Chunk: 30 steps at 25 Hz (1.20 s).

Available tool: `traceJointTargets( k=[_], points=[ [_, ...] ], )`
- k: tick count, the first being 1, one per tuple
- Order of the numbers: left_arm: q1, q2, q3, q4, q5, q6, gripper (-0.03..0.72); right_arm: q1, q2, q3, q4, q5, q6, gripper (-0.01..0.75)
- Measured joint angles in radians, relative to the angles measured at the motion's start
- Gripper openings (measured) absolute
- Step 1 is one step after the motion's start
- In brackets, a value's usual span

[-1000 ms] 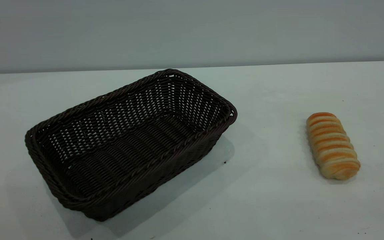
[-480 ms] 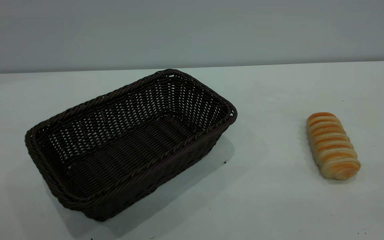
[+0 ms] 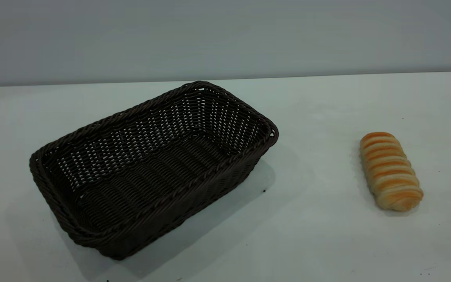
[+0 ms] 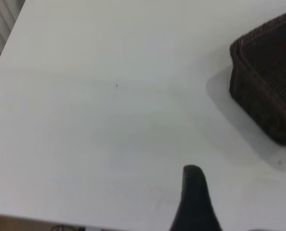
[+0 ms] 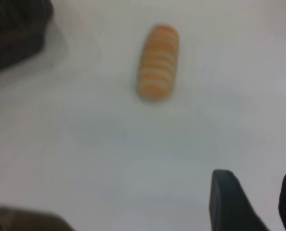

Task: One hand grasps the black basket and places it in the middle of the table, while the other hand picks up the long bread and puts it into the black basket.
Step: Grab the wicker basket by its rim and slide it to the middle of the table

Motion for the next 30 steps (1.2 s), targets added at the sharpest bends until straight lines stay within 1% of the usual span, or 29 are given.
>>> traceJointTargets(
  k=[5, 8, 12, 17, 20, 22, 24, 27, 30],
  points=[
    [0.0, 0.172, -0.001, -0.004, -0.117, -0.084, 0.594, 0.0, 0.079, -0.007, 0.06, -0.172, 0.012, 0.281],
    [0.0, 0.319, -0.001, -0.023, -0.203, -0.157, 0.594, 0.0, 0.167, -0.006, 0.066, -0.224, 0.015, 0.327],
    [0.0, 0.523, -0.001, -0.047, -0.31, -0.192, 0.594, 0.0, 0.249, -0.005, 0.067, -0.214, 0.015, 0.368],
    [0.0, 0.825, -0.001, -0.111, -0.486, -0.251, 0.594, 0.0, 0.256, -0.005, 0.067, -0.171, -0.023, 0.374],
    [0.0, 0.999, -0.001, -0.22, -0.601, -0.256, 0.594, 0.0, 0.256, -0.005, 0.073, -0.151, -0.051, 0.375],
    [-0.003, 1.106, -0.001, -0.313, -0.664, -0.225, 0.594, 0.0, 0.256, -0.005, 0.092, -0.155, -0.059, 0.374],
    [-0.019, 1.191, -0.001, -0.406, -0.722, -0.144, 0.594, 0.0, 0.256, -0.005, 0.117, -0.159, -0.075, 0.375],
    [-0.072, 1.303, -0.001, -0.555, -0.815, -0.015, 0.594, 0.0, 0.256, -0.005, 0.154, -0.159, -0.099, 0.375],
    [-0.099, 1.401, -0.003, -0.661, -0.881, 0.065, 0.594, 0.0, 0.256, -0.005, 0.181, -0.16, -0.123, 0.375]
  ],
)
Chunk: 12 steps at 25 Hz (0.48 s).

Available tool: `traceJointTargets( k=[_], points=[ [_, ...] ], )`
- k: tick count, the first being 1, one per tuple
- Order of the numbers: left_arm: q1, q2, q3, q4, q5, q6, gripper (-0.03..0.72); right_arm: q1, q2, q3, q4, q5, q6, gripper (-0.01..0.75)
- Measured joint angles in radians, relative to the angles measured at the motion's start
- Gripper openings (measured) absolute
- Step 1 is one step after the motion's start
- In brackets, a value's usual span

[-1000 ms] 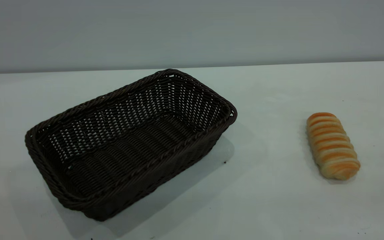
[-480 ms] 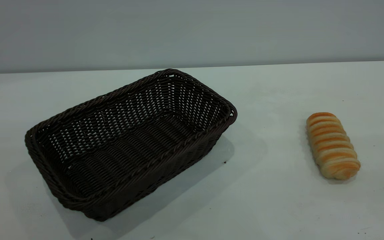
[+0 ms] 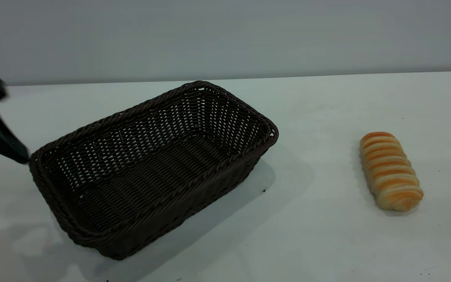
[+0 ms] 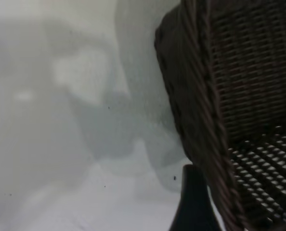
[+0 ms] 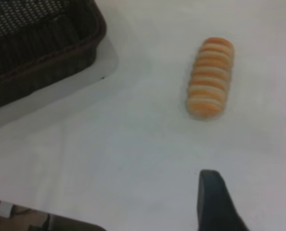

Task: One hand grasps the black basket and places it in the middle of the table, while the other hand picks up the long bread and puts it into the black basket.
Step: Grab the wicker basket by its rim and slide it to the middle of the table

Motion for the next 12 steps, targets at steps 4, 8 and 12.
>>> traceJointTargets(
  k=[4, 8, 12],
  points=[
    [0.0, 0.102, -0.006, -0.052, -0.038, 0.061, 0.594, 0.0, 0.0, 0.0, 0.01, 0.0, -0.008, 0.375],
    [0.0, 0.154, -0.006, -0.06, -0.075, 0.078, 0.594, 0.0, 0.0, 0.0, 0.011, -0.001, -0.009, 0.375],
    [0.0, 0.162, -0.006, -0.061, -0.107, 0.081, 0.594, 0.0, 0.0, 0.0, 0.013, 0.003, -0.009, 0.375]
  ],
)
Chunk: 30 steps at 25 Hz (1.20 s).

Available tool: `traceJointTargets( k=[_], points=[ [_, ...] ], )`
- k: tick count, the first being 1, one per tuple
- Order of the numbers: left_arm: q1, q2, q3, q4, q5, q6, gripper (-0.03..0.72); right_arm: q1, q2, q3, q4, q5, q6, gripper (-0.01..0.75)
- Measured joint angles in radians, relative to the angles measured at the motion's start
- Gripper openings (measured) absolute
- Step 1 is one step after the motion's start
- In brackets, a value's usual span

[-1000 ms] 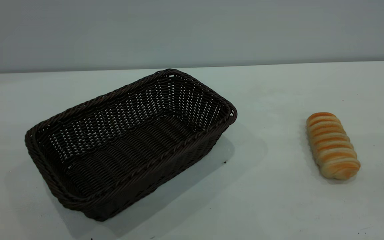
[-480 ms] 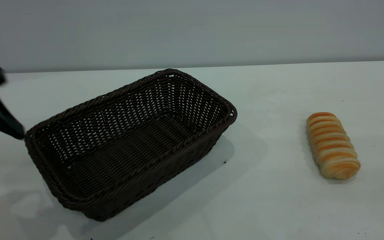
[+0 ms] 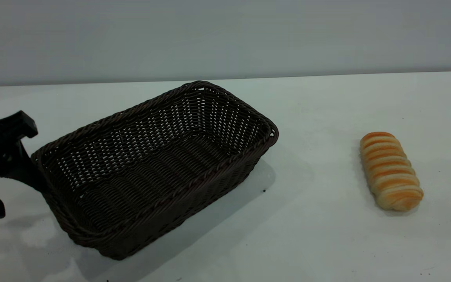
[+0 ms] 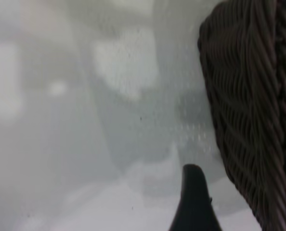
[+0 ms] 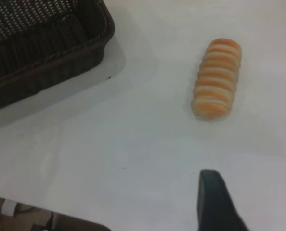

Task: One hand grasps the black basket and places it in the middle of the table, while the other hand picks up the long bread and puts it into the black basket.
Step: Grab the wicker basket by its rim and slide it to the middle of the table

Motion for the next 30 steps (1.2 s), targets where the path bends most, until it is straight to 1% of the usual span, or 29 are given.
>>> traceJointTargets(
  k=[9, 16, 25, 30],
  points=[
    [0.0, 0.034, -0.005, -0.002, -0.028, 0.0, 0.594, 0.0, 0.0, 0.0, 0.006, 0.0, -0.002, 0.375],
    [0.0, 0.094, -0.047, -0.003, -0.034, 0.001, 0.594, 0.0, 0.0, 0.0, 0.04, 0.01, -0.024, 0.375],
    [-0.001, 0.11, -0.096, -0.004, -0.024, 0.002, 0.594, 0.0, 0.0, 0.0, 0.049, 0.011, -0.04, 0.375],
    [-0.042, 0.142, -0.1, -0.012, -0.04, 0.001, 0.594, 0.0, 0.0, 0.0, 0.05, 0.011, -0.045, 0.375]
  ],
)
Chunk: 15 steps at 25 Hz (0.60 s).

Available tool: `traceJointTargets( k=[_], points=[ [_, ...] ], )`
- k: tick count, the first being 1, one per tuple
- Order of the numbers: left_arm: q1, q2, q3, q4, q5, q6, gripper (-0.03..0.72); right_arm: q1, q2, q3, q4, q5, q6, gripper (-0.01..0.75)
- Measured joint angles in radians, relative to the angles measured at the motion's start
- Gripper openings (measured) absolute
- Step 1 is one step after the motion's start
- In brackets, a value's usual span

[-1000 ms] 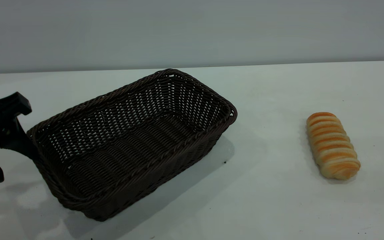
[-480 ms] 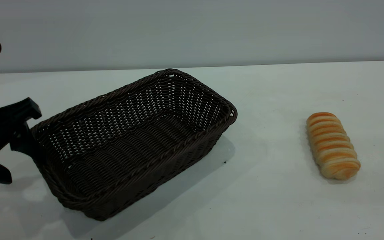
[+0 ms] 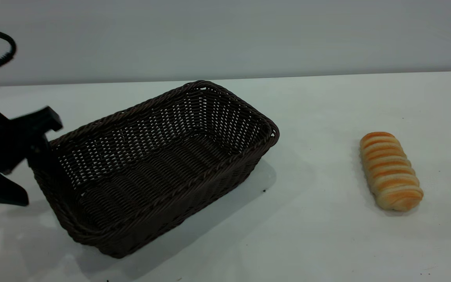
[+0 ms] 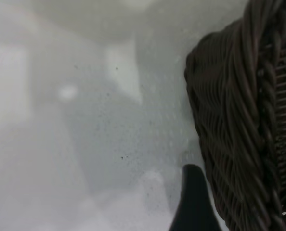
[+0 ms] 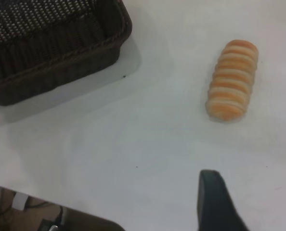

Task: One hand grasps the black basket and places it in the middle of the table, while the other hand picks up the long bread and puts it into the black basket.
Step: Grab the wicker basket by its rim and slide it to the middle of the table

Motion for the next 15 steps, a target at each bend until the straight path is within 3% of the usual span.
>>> traceJointTargets(
  k=[11, 13, 15],
  points=[
    [-0.119, 0.196, -0.004, -0.029, -0.121, -0.065, 0.591, 0.0, 0.0, 0.0, 0.002, 0.009, -0.003, 0.375],
    [-0.129, 0.213, -0.015, -0.029, -0.128, -0.074, 0.559, 0.0, 0.0, 0.0, 0.002, 0.011, -0.003, 0.375],
    [-0.133, 0.22, -0.031, -0.029, -0.13, -0.075, 0.477, 0.0, 0.0, 0.0, 0.002, 0.011, -0.003, 0.375]
  ],
)
